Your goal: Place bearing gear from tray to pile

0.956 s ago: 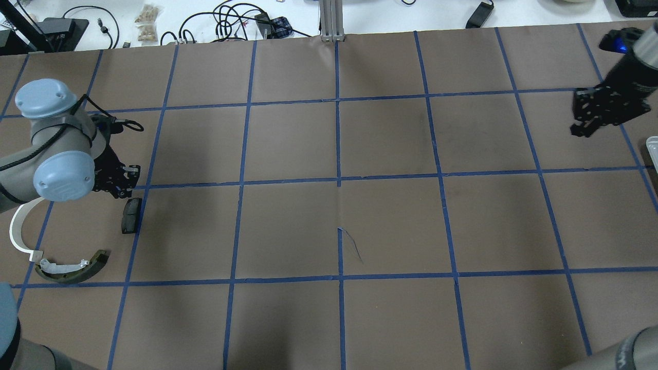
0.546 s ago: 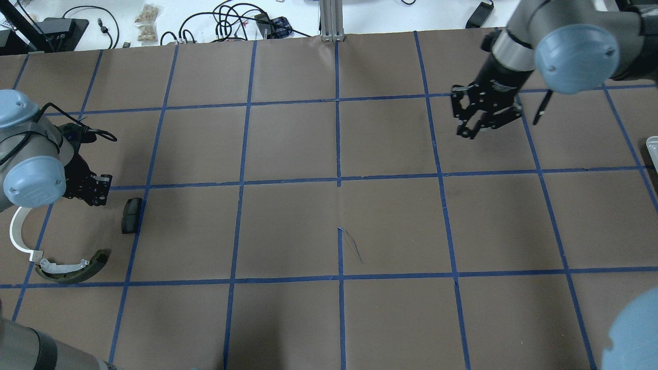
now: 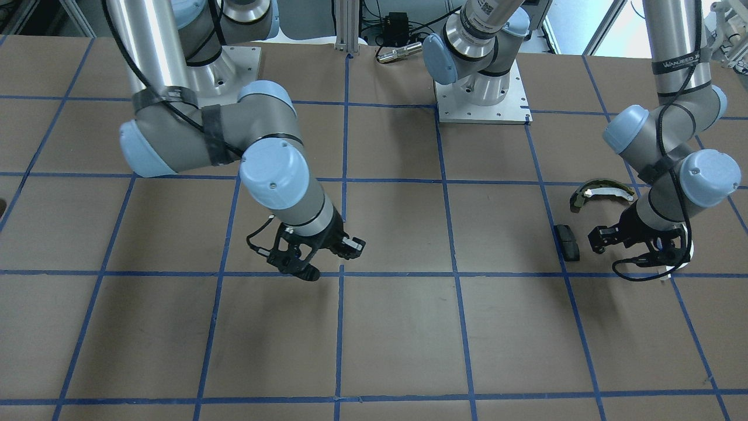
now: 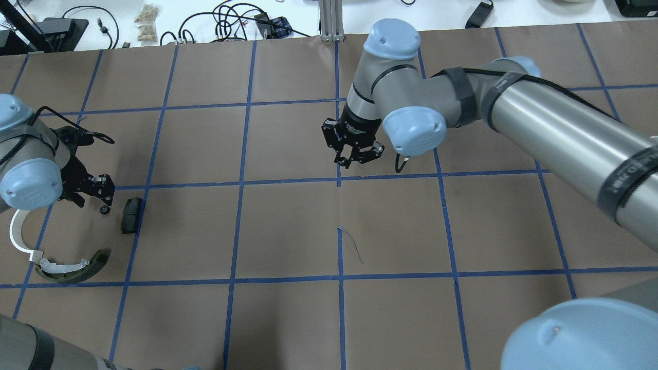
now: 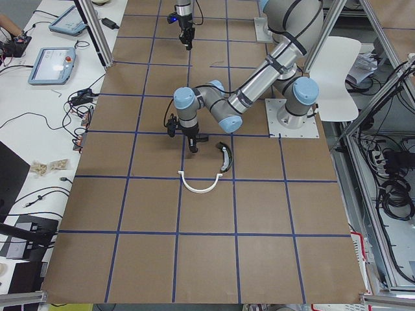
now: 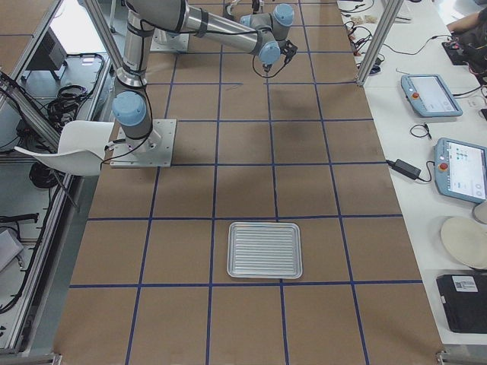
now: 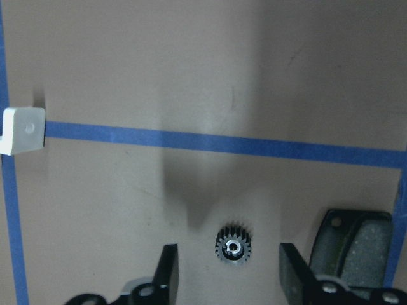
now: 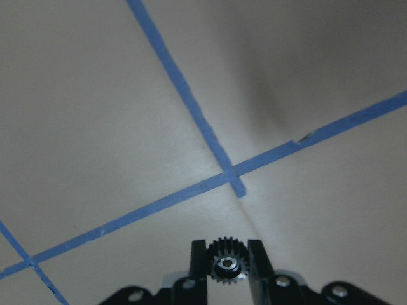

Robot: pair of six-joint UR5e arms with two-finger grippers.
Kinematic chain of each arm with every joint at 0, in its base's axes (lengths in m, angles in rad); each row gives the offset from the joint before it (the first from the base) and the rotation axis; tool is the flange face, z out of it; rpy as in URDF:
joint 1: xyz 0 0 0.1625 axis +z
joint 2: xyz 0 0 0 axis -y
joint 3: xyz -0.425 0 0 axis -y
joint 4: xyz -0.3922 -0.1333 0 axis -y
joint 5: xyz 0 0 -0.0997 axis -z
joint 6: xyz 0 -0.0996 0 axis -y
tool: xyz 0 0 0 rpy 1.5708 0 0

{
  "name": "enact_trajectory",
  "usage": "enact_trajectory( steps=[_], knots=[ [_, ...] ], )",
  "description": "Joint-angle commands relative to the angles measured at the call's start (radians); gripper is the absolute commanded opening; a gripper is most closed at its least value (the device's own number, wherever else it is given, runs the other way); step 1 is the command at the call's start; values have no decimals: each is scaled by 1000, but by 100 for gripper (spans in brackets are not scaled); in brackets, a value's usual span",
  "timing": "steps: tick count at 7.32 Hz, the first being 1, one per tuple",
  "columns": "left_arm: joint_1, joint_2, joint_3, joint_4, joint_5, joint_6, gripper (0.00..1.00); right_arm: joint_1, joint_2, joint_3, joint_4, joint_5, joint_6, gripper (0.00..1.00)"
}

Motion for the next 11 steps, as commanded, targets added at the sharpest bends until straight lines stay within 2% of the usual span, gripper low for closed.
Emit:
enact_trajectory(
  steps=[1, 2, 3, 4, 5, 6, 7, 9, 10, 11],
  knots=[
    [-34, 13, 9, -11, -1, -5, 100, 93, 59, 4, -42, 5, 57, 0],
    [-73, 37, 60, -61, 1, -11, 100, 111, 64, 22, -45, 5, 57, 0],
    [-112, 50, 160, -206, -2, -48, 100, 113, 63, 45, -45, 5, 59, 1],
    [-154, 47, 275, -386, -17, -112, 100, 113, 64, 65, -48, 0, 56, 49],
    [-201, 44, 346, -444, -36, -136, 100, 110, 58, 59, -49, -17, 42, 95],
    [-272, 62, 374, -458, -53, -245, 100, 92, 43, 50, -46, -17, 31, 100],
    [-348, 73, 389, -457, -48, -340, 100, 58, 3, 41, -40, -20, -1, 100],
    [-450, 145, 403, -494, -56, -415, 100, -78, -112, 33, 35, -40, -216, 100],
    [-528, 182, 395, -508, -57, -509, 100, -130, -179, 27, 114, -73, -307, 100],
    [-629, 173, 382, -503, -60, -630, 100, -184, -253, 28, 195, -152, -396, 100]
  ],
)
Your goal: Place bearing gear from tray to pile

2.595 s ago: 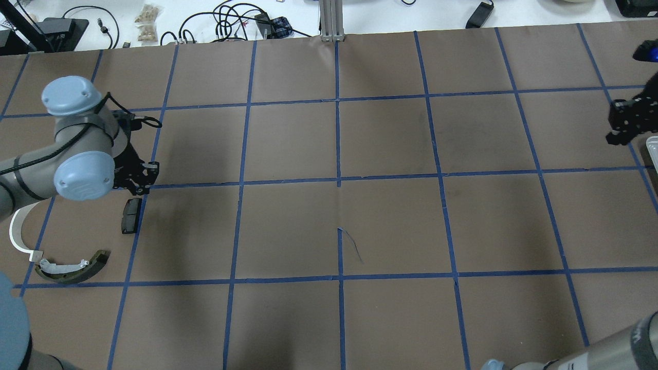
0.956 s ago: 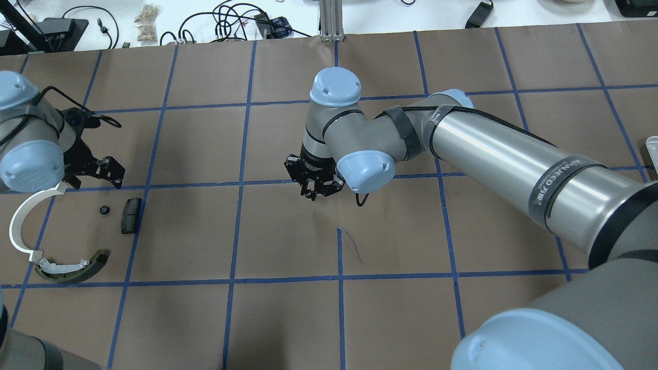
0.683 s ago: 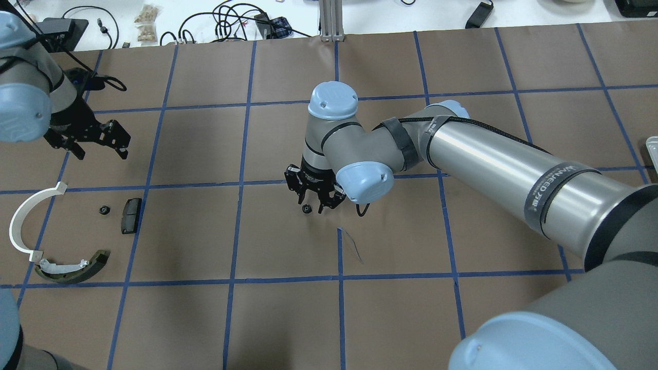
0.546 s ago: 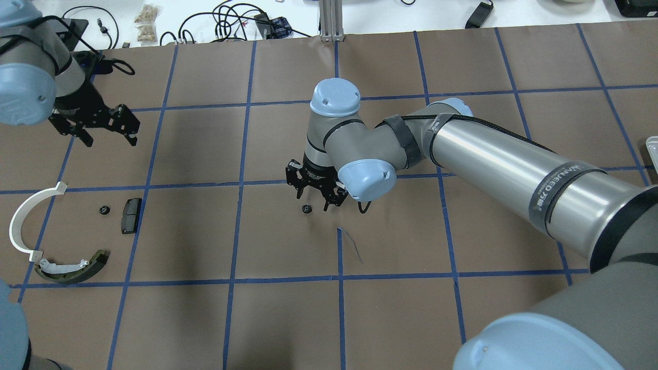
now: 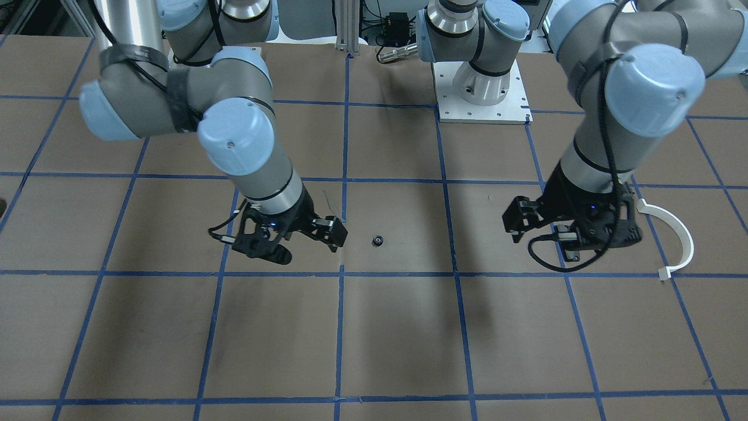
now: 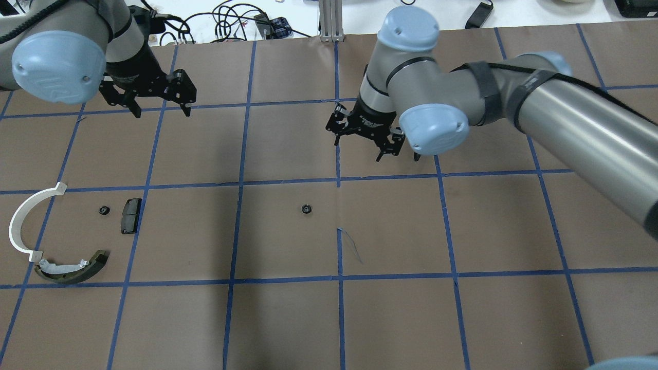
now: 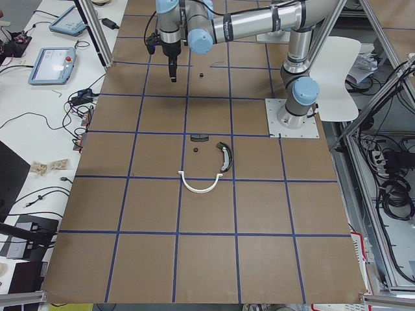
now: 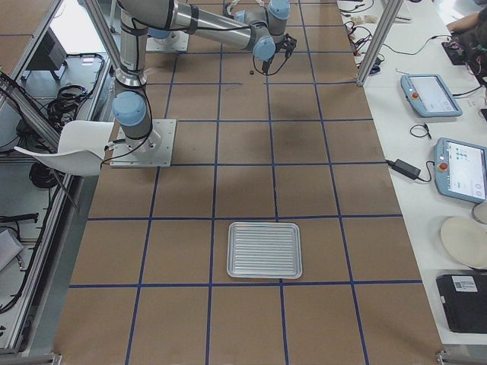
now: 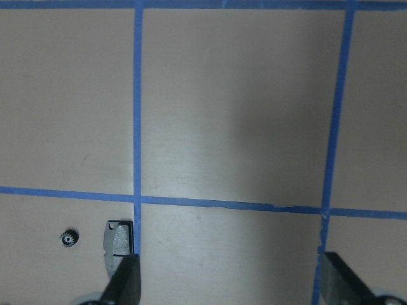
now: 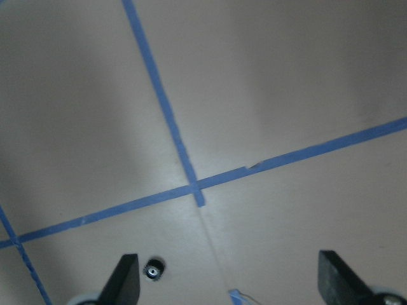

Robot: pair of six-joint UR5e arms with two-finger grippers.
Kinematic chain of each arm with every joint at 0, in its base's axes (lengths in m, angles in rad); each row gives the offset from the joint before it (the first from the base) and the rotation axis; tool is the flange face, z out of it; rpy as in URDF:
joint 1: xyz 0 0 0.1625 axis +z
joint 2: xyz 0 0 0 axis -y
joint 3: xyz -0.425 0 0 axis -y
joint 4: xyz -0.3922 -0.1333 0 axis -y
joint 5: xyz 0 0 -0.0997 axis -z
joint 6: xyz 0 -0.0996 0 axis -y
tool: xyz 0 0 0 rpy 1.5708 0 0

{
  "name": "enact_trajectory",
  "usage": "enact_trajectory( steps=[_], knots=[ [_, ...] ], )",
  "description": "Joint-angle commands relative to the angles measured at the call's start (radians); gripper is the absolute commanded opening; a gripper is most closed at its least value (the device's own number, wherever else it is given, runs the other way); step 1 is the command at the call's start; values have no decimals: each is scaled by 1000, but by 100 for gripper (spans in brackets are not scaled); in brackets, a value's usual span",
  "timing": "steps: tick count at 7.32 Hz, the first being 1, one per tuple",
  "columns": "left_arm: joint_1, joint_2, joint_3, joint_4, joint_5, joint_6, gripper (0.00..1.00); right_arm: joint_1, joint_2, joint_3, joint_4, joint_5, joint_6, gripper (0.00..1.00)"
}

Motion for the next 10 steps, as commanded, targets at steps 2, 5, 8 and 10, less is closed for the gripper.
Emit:
enact_trajectory(
  steps=[2, 5, 8, 10],
  knots=[
    [-254, -49, -60, 17, -4, -261, 100, -205, -203, -2, 233, -93, -311, 100],
    [-348, -115, -269, 316, -22, -399, 100, -232, -265, 3, 315, -146, -319, 100],
    [-366, -181, -362, 509, -132, -404, 100, -234, -271, 6, 333, -149, -325, 100],
    [-366, -212, -364, 520, -154, -388, 100, -243, -277, 5, 345, -150, -336, 100]
  ],
)
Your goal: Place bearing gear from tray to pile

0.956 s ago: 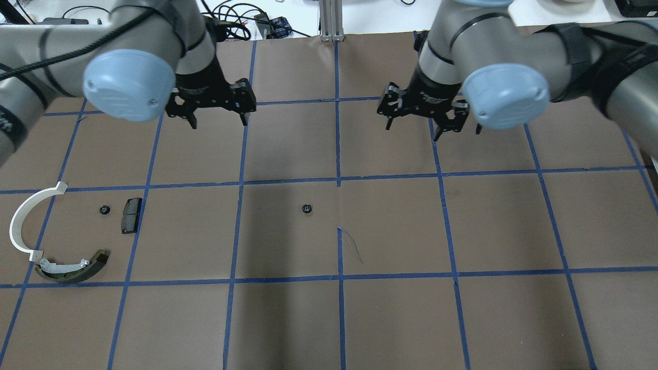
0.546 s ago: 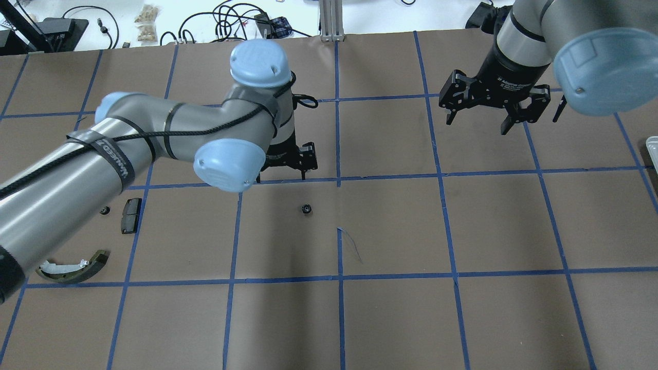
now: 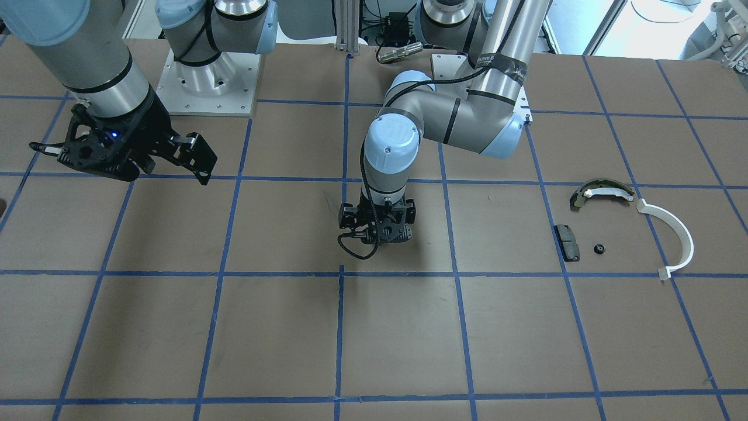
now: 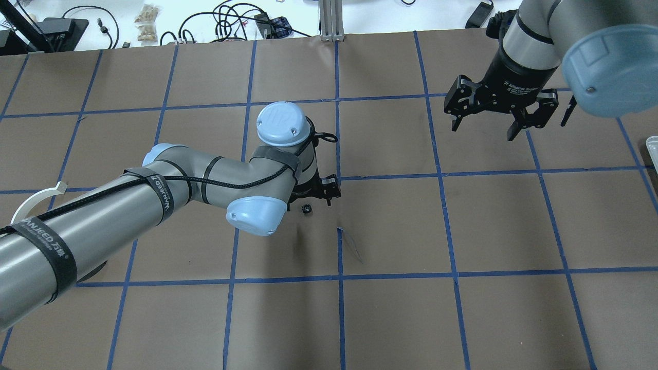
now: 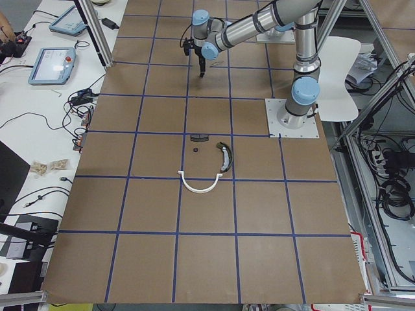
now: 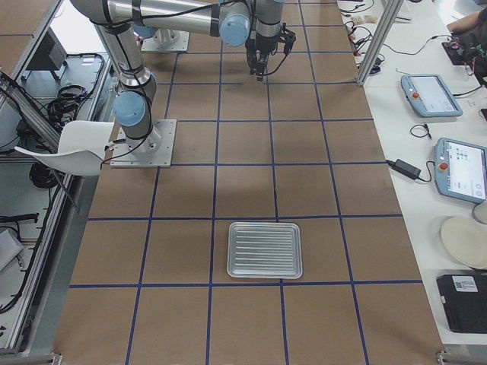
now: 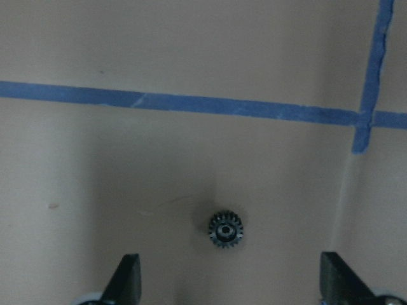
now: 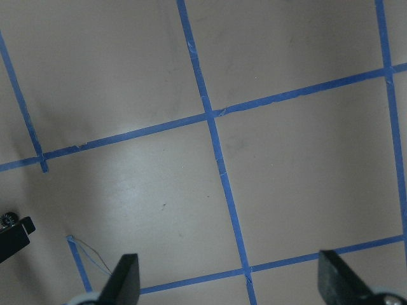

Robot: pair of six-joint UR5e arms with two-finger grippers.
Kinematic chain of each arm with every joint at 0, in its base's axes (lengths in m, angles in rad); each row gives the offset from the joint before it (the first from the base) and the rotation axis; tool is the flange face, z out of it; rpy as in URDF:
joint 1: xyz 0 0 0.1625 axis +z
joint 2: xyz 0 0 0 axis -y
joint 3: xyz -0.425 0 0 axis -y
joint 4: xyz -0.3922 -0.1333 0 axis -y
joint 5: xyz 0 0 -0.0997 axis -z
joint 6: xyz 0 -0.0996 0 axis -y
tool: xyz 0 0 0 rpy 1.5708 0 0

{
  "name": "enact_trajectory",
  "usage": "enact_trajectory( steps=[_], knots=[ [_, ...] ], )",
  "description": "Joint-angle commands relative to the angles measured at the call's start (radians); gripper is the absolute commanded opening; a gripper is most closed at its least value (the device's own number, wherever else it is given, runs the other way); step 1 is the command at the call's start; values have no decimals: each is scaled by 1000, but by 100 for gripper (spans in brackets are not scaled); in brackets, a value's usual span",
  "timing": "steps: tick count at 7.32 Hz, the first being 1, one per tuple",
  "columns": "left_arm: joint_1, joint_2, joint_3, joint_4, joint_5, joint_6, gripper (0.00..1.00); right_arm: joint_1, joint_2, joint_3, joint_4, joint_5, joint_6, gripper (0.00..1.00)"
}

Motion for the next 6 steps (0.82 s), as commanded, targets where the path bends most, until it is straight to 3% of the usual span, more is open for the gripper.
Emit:
enact_trajectory(
  steps=[1, 4, 5, 6],
  knots=[
    [4, -38, 7, 17, -15, 35, 100, -4, -8, -1, 13, 0, -4, 100],
    [16, -67, 0, 15, 20, 37, 97, 2, -14, -4, 19, 3, -6, 100],
    [16, -73, 11, 17, 20, 34, 86, 4, -32, 1, 19, 3, -6, 100],
    [16, -73, 14, 17, 20, 29, 42, 3, -42, 4, 21, 2, -6, 100]
  ],
)
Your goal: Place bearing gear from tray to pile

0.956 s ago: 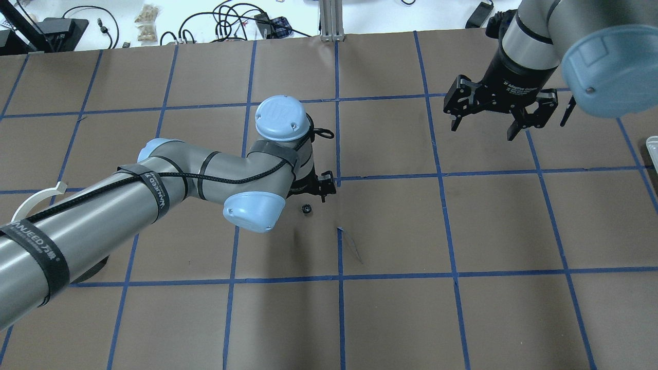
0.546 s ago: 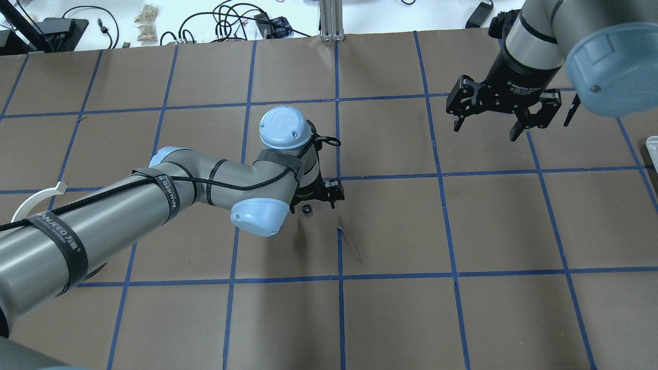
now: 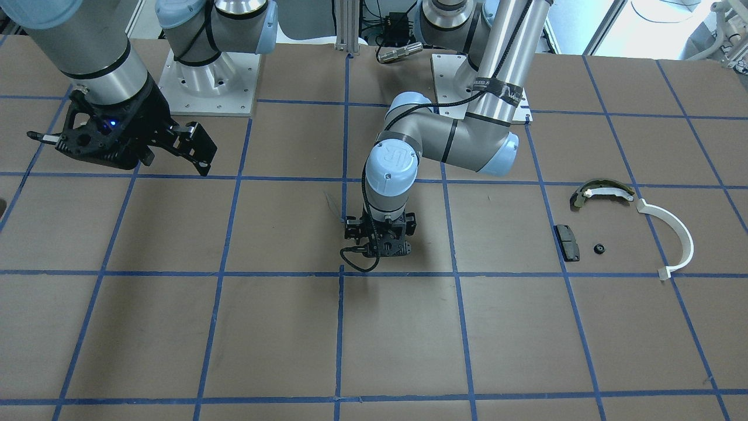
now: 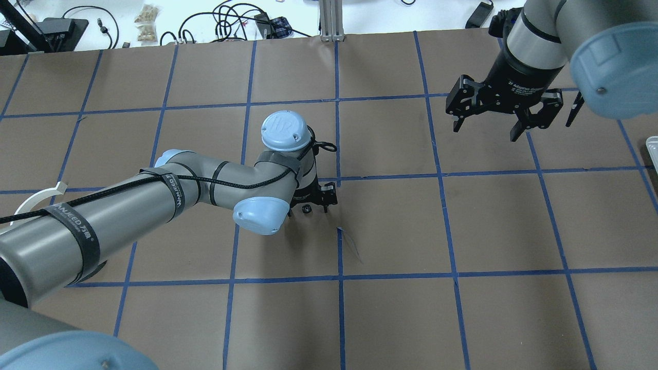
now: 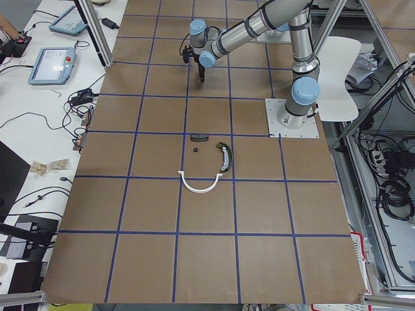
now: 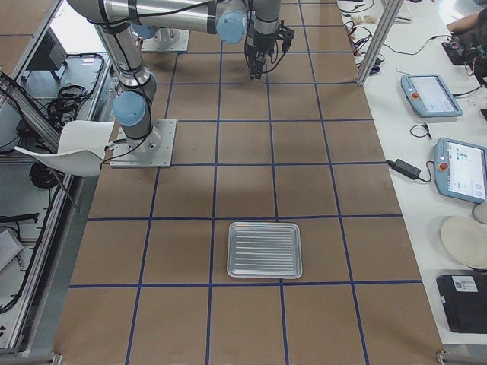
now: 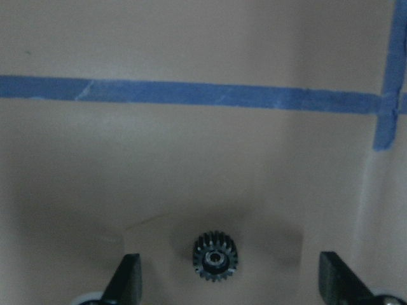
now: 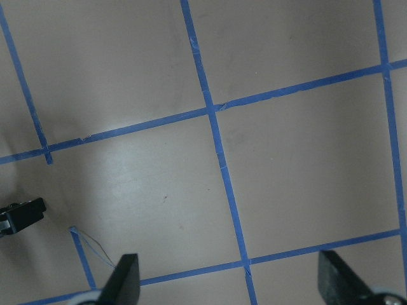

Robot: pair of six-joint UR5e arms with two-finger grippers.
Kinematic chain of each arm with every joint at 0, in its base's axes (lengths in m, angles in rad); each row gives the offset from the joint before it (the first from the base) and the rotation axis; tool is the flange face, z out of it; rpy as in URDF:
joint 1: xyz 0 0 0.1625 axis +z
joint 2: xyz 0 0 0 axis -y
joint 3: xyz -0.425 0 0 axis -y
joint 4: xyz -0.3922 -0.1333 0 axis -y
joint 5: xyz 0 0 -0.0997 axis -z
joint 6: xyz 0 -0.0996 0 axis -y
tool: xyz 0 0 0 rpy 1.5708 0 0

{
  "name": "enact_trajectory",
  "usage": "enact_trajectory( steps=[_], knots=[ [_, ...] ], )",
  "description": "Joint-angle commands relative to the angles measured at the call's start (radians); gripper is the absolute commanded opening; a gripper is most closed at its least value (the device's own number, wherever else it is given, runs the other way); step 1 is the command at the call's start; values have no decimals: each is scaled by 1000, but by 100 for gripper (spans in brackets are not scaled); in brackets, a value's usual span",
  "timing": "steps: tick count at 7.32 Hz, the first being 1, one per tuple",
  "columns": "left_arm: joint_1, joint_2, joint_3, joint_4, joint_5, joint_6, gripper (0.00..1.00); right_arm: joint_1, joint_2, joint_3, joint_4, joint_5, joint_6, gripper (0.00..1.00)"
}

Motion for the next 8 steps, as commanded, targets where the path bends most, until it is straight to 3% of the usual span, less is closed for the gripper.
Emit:
enact_trajectory(
  steps=[1, 2, 5, 7, 8],
  knots=[
    [1, -3, 16, -1, 2, -13, 6, -3, -14, -5, 6, -3, 0, 100],
    [9, -3, 23, -1, 2, -13, 0, 0, -29, -8, 15, -1, 0, 100],
    [58, 24, 24, -22, 2, -6, 0, 2, -77, 7, 93, -3, -2, 100],
    [146, 66, 84, -160, -6, 55, 0, 3, -86, 4, 129, -7, -5, 100],
    [226, 89, 152, -320, 3, 150, 0, 3, -85, 4, 129, -50, -35, 100]
  ],
)
